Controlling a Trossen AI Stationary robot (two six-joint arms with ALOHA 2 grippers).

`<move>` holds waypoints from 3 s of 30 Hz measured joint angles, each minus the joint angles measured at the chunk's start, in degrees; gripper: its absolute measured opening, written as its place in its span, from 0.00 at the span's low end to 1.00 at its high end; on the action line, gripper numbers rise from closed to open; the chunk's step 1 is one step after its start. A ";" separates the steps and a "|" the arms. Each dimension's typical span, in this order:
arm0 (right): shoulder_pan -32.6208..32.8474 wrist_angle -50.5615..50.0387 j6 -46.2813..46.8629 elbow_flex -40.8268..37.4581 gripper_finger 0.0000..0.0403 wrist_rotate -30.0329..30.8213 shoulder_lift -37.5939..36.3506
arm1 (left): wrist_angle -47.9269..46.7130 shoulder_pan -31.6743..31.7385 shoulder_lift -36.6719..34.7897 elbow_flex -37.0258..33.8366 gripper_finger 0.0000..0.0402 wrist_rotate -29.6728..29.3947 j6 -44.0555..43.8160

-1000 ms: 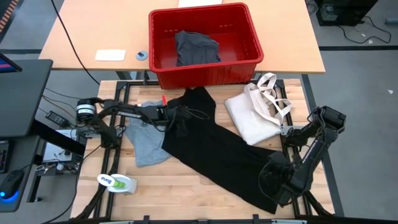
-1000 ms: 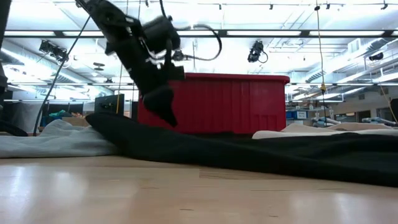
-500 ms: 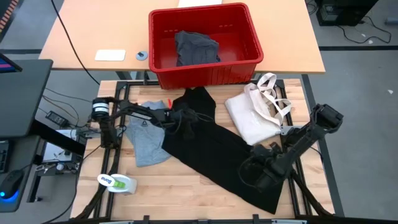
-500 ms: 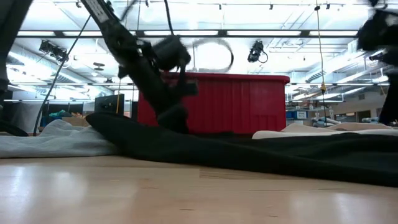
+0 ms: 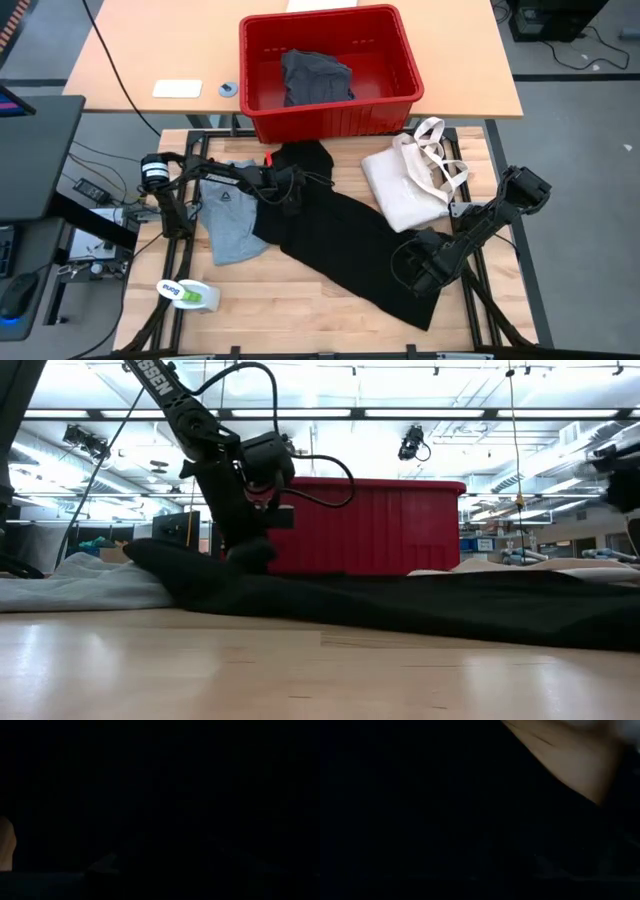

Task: Fold Laundry from Bin
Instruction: Fold the black shirt

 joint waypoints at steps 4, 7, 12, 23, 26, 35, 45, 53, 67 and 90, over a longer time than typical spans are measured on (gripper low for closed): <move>1.13 -10.07 2.20 4.55 0.10 -3.26 0.02 | -1.24 -0.29 -1.09 -0.05 0.48 0.16 -0.02; 2.88 -19.51 4.46 10.40 0.10 1.11 -0.12 | -1.87 -0.61 -1.74 -0.11 0.48 0.16 0.17; 7.58 -25.38 7.42 18.79 0.10 11.58 -0.83 | -1.91 -2.11 -3.44 -0.11 0.48 1.07 0.71; 12.28 -15.58 2.35 16.43 0.16 17.66 -0.96 | 17.85 -16.37 -5.20 0.11 0.48 6.48 12.43; 12.76 -14.26 3.40 15.33 0.20 19.12 -0.95 | 20.71 -23.48 -3.28 0.32 0.48 6.05 12.71; 12.37 -9.31 4.73 10.01 0.26 22.28 -4.10 | 15.06 -36.30 9.15 18.33 0.48 0.11 10.66; 11.34 -6.93 2.09 7.17 0.26 23.46 -10.69 | 6.72 -37.14 28.56 45.14 0.48 6.56 13.83; 14.17 -10.51 3.97 7.17 0.26 26.17 -14.05 | 4.84 -37.52 36.00 56.95 0.48 8.23 14.79; 14.71 -10.44 3.96 7.15 0.26 29.58 -14.08 | 4.12 -38.58 44.28 64.80 0.48 12.37 16.86; 14.71 -4.52 -2.14 7.15 0.25 30.75 -13.97 | -13.21 -36.49 41.52 64.71 0.04 16.76 18.67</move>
